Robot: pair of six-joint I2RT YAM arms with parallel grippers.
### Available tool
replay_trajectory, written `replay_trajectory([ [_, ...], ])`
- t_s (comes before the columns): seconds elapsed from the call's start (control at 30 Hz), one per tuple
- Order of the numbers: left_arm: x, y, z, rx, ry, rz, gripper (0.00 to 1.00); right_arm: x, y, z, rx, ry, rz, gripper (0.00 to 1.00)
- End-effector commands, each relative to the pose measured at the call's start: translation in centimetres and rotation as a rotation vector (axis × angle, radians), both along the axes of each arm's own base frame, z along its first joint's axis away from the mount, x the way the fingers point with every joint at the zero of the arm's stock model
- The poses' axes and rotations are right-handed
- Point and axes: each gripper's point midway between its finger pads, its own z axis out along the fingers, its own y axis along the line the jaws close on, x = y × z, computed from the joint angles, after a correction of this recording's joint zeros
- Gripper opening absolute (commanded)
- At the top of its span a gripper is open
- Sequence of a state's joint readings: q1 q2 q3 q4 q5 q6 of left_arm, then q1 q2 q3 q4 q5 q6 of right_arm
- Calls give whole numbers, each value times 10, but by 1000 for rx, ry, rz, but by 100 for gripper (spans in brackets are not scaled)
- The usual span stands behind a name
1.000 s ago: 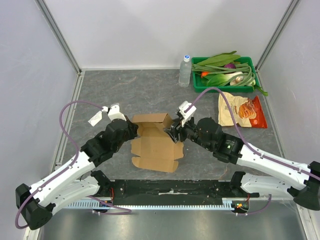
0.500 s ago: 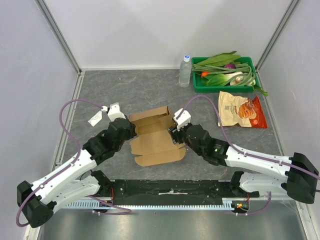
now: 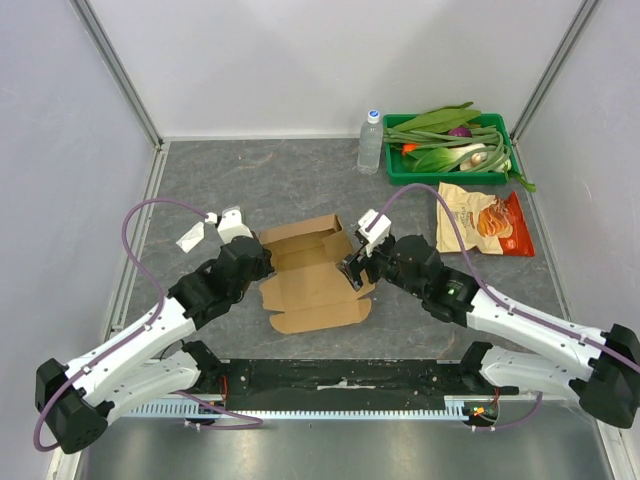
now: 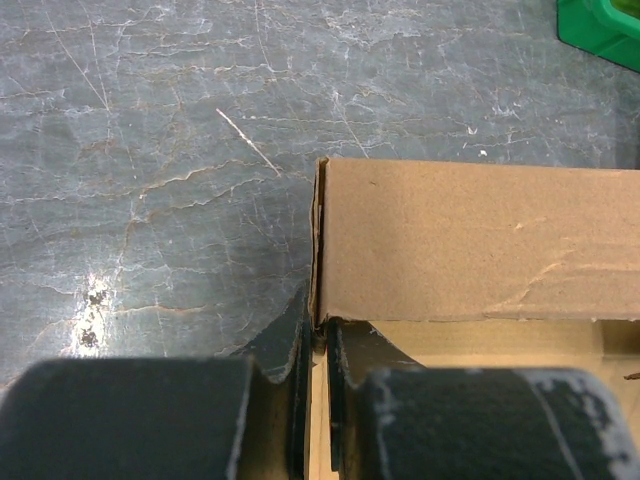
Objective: Fold the paper box
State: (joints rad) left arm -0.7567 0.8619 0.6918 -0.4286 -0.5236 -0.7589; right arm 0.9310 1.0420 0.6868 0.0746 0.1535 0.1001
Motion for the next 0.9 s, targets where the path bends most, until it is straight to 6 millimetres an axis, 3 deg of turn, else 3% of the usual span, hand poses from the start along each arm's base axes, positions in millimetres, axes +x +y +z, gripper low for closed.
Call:
replay_trajectory([
  [0.0, 7, 3, 7, 15, -37, 22, 2, -23, 2, 18, 8, 58, 175, 85],
  [0.2, 4, 0, 10, 6, -38, -9, 2, 10, -25, 24, 24, 60, 81, 81],
  [0.27, 4, -1, 10, 7, -39, -17, 2, 9, -15, 33, 44, 44, 157, 78],
  [0.5, 3, -4, 14, -5, -41, -30, 2, 12, 19, 31, 50, 70, 308, 70],
  [0.67, 3, -5, 16, -13, -41, -33, 2, 27, 21, 40, 112, 42, 232, 65],
  [0.73, 3, -5, 17, -15, -44, -31, 2, 35, 20, 41, 120, 31, 176, 58],
  [0.87, 4, -4, 16, -4, -44, -25, 2, 32, 30, 39, 113, 6, 124, 54],
])
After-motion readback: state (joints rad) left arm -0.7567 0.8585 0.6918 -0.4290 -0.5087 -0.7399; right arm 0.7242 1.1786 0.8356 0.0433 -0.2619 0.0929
